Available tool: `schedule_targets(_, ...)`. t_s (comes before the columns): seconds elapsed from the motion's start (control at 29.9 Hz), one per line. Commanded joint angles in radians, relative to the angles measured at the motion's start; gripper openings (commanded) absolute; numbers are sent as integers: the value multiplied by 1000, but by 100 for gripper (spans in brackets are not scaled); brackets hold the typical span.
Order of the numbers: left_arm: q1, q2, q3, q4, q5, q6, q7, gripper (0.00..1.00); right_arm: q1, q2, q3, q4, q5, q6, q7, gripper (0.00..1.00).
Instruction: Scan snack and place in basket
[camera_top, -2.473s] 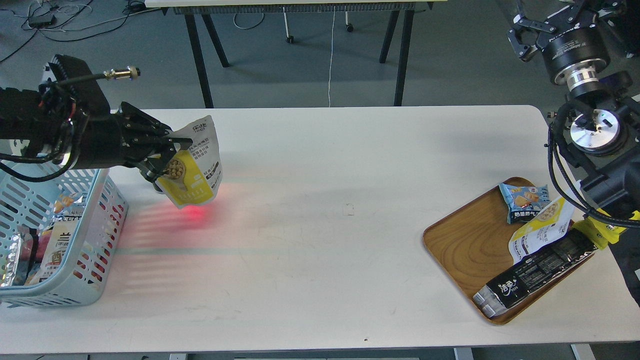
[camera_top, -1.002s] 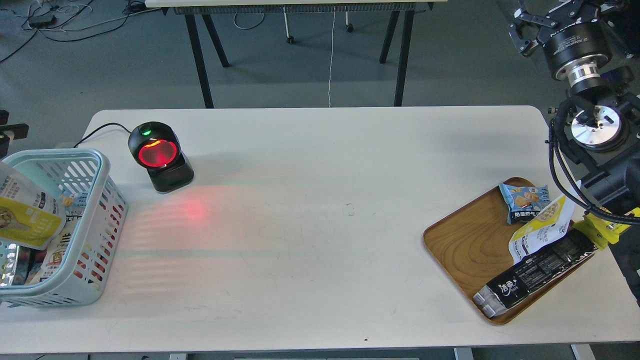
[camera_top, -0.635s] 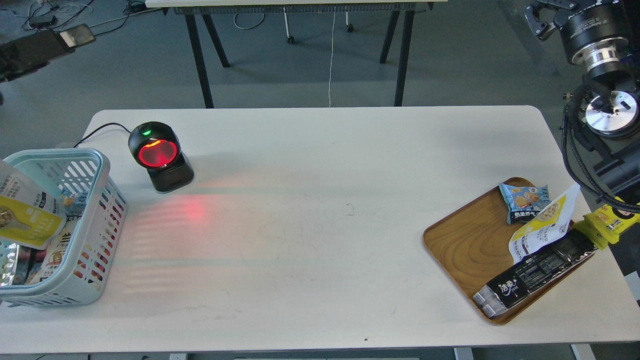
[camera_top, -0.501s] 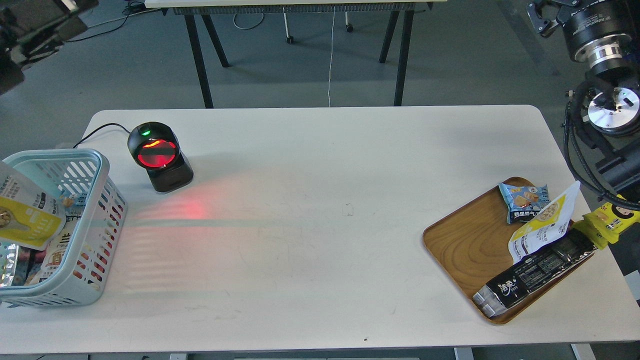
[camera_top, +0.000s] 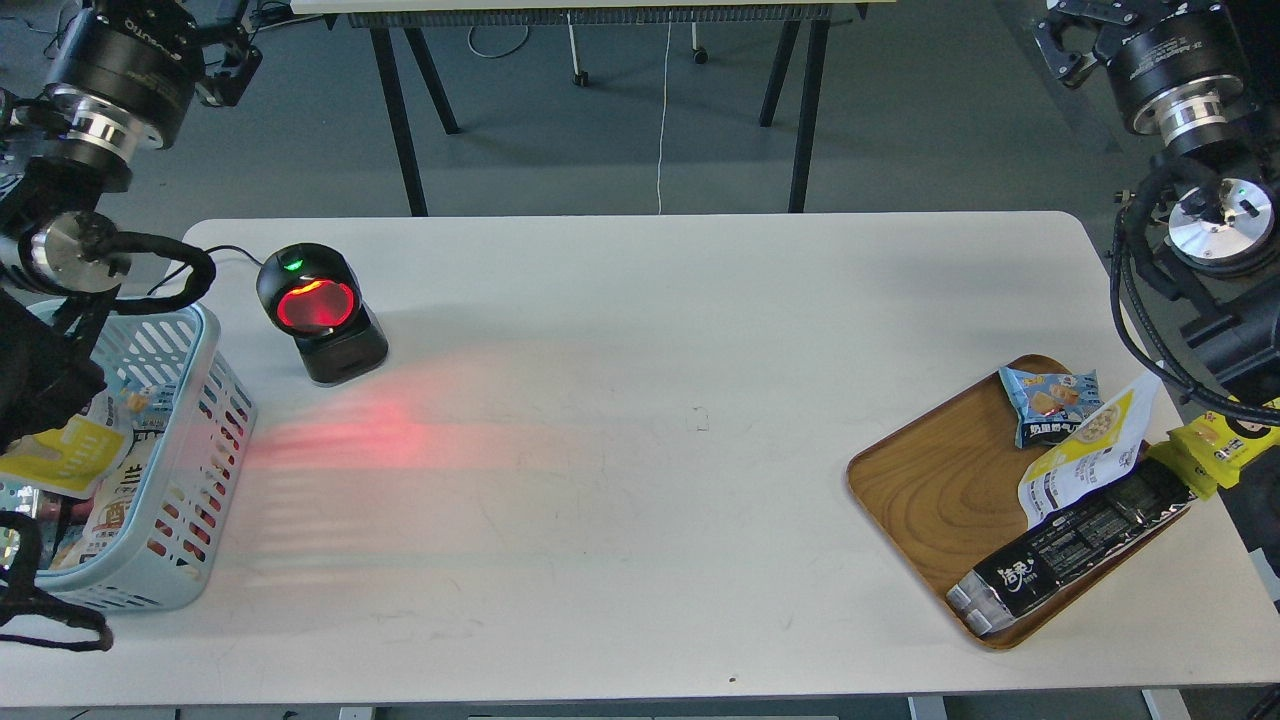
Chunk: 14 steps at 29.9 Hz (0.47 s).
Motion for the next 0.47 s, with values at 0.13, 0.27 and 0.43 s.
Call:
schedule_targets(0.13, -10, -89, -23, 86, -312, -41, 36, 100, -3, 73, 29, -55, 0, 3, -18, 99)
schedule_targets(0.27, -4, -94, 1, 77, -325, -41, 36, 100, -3, 82, 50, -54, 0, 11, -18, 99)
schedule_targets(0.43, -13, -92, 20, 72, -325, -41, 24, 100, 1, 80, 50, -54, -1, 11, -20, 99)
